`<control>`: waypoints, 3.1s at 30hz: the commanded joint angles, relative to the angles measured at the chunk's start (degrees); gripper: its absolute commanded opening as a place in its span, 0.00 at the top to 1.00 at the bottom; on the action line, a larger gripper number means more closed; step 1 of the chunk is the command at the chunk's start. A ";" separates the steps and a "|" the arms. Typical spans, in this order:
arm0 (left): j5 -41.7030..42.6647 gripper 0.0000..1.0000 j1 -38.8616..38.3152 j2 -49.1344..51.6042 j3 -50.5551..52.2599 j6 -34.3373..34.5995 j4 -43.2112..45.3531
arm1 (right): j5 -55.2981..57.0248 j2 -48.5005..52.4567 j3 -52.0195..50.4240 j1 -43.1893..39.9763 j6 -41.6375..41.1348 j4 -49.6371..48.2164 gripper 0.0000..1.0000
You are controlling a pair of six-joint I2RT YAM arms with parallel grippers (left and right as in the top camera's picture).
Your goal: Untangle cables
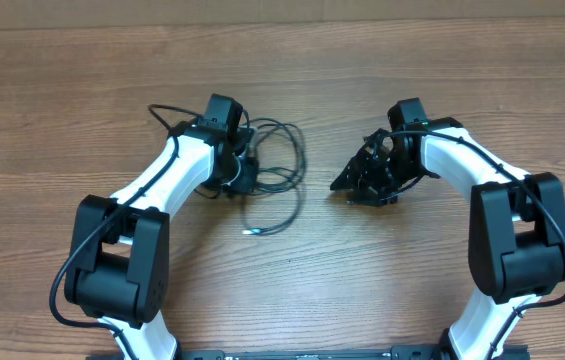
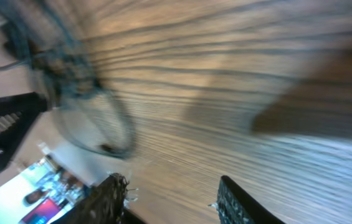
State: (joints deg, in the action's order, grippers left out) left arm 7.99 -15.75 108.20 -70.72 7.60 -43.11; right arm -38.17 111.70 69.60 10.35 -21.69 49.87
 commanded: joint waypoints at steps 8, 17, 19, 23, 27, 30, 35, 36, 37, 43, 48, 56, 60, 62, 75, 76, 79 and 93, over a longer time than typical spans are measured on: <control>10.49 0.96 1.05 -0.63 1.99 -3.21 -2.08 | 0.20 -0.81 1.79 2.78 8.83 1.36 0.71; 46.40 0.96 1.60 -4.39 1.44 -19.21 -0.13 | -10.23 -1.95 4.63 2.75 19.85 7.43 0.90; 49.48 0.96 1.92 -6.29 0.87 -19.19 0.96 | -12.85 -2.36 5.29 2.75 20.31 8.26 0.83; 55.01 0.96 2.25 -11.19 -1.11 -19.15 2.10 | -17.92 -2.43 5.66 2.60 20.28 8.24 0.79; 54.86 0.96 2.23 -17.31 -3.87 -16.22 3.52 | -21.22 -2.43 5.75 1.81 20.24 7.67 0.77; 54.80 0.96 2.27 -22.32 -6.27 -14.12 4.55 | -21.14 -2.40 5.75 0.96 20.20 7.26 0.73; 54.62 0.96 2.27 -30.67 -11.69 -9.77 6.49 | -20.37 -2.40 5.75 0.24 19.80 6.08 0.59; 54.62 0.96 2.25 -32.37 -12.90 -9.11 7.37 | -20.35 -2.40 5.75 0.24 19.56 5.77 0.56; 54.62 0.96 2.25 -33.81 -13.86 -8.76 8.09 | -20.22 -2.40 5.75 0.24 19.10 5.49 0.55; 35.91 0.96 2.23 -42.27 -15.91 -8.87 7.74 | -17.42 -2.40 5.77 -0.17 15.72 3.98 0.31; -6.56 0.96 2.23 -41.31 -14.82 2.58 -3.63 | -17.35 -2.40 5.75 -1.70 15.74 4.07 0.27; 8.37 0.96 2.75 -39.34 -17.27 1.81 -5.62 | 5.51 -2.40 5.75 -6.14 7.15 9.25 0.22; 27.28 0.94 3.91 -40.00 -22.56 -3.17 -0.28 | 20.02 -2.40 5.73 -6.97 4.70 12.52 0.16; 26.56 0.93 3.96 -40.15 -24.50 -3.50 0.70 | 23.80 -2.40 5.73 -7.13 4.70 13.57 0.09; 15.34 0.26 3.96 -30.25 -24.26 -3.78 -20.96 | 26.05 -2.40 5.68 -7.15 4.04 12.44 0.00; 15.37 0.27 3.96 -28.96 -24.26 -3.76 -21.86 | 25.86 -2.40 5.68 -7.15 4.07 12.46 0.00; 15.37 0.27 3.78 -24.33 -24.26 -3.74 -24.11 | 24.55 -2.40 5.66 -6.93 4.11 12.68 0.00; 10.80 0.55 0.28 -3.76 -24.24 1.27 -26.14 | 24.20 -2.38 5.35 -6.84 4.11 12.17 0.00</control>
State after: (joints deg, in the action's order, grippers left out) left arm 22.24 -13.37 101.12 -94.96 6.44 -70.11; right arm -13.56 110.96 74.04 3.42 -17.19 62.35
